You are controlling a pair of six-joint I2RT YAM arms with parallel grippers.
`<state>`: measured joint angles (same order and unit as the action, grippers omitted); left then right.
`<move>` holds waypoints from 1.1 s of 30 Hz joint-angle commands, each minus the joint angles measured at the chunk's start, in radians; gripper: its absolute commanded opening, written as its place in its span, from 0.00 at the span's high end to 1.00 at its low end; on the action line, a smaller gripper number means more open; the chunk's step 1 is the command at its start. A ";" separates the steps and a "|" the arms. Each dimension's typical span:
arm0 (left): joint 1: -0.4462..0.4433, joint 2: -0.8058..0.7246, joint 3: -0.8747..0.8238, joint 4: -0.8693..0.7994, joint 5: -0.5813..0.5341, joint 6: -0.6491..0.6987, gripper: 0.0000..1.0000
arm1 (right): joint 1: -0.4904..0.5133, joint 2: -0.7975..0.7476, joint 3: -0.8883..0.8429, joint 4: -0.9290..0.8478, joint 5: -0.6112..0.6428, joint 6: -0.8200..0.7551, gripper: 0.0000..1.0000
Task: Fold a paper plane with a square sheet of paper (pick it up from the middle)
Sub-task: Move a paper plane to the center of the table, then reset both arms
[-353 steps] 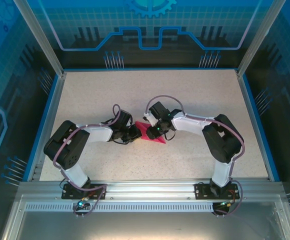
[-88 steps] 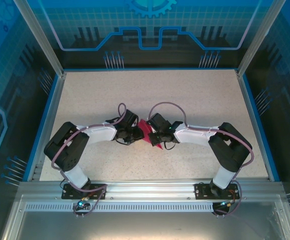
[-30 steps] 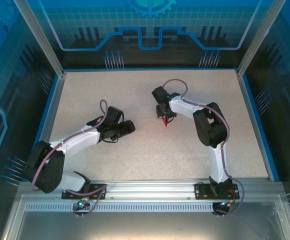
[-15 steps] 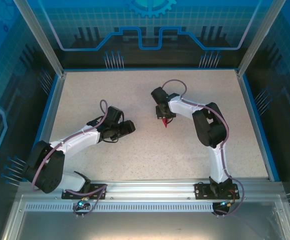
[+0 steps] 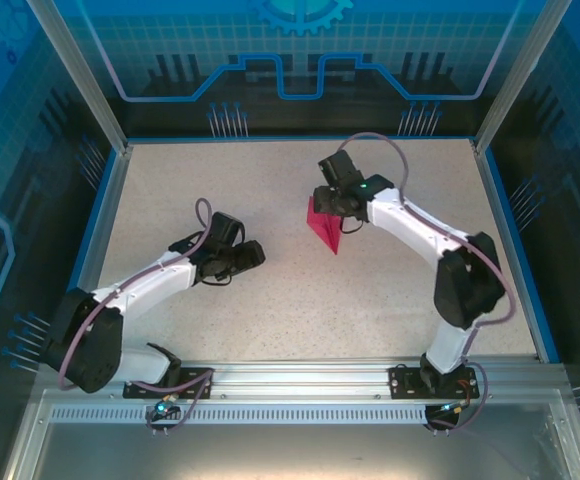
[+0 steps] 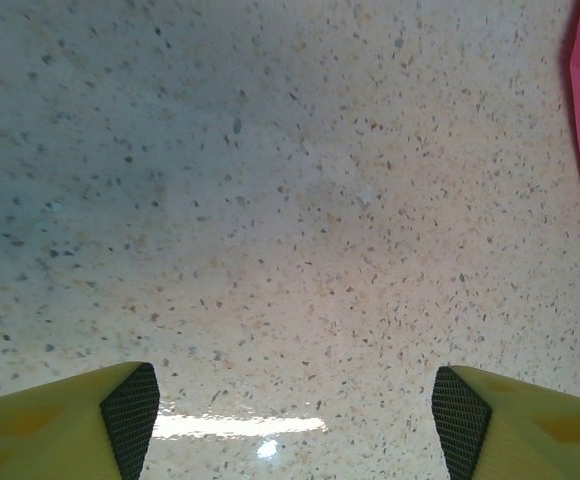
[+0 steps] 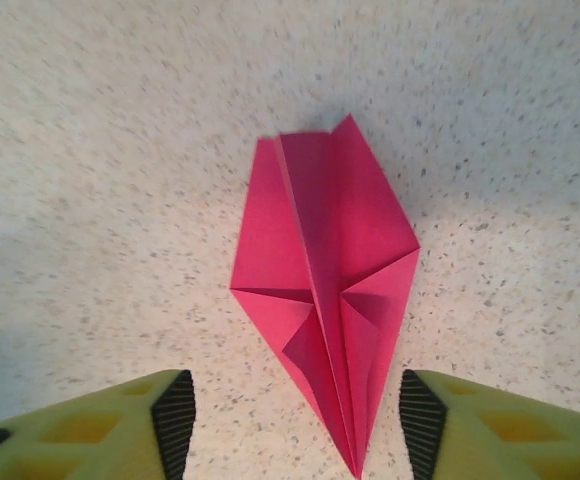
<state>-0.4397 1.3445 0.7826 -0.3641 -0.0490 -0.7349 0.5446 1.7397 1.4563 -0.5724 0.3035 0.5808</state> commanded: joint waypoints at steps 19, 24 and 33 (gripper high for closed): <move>0.267 -0.271 -0.089 0.213 -0.387 0.381 0.01 | -0.371 -0.679 -0.778 0.430 0.285 -0.194 0.01; 0.310 -0.283 -0.213 0.410 -0.429 0.522 0.02 | -0.387 -0.755 -1.021 0.715 0.290 -0.275 0.01; 0.411 -0.220 -0.420 0.807 -0.244 0.629 0.02 | -0.393 -0.606 -1.103 0.985 0.208 -0.382 0.01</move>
<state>-0.0593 1.0988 0.3996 0.2386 -0.3824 -0.1745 0.1692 1.0943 0.3744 0.2241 0.5484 0.2619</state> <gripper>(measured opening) 0.985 0.993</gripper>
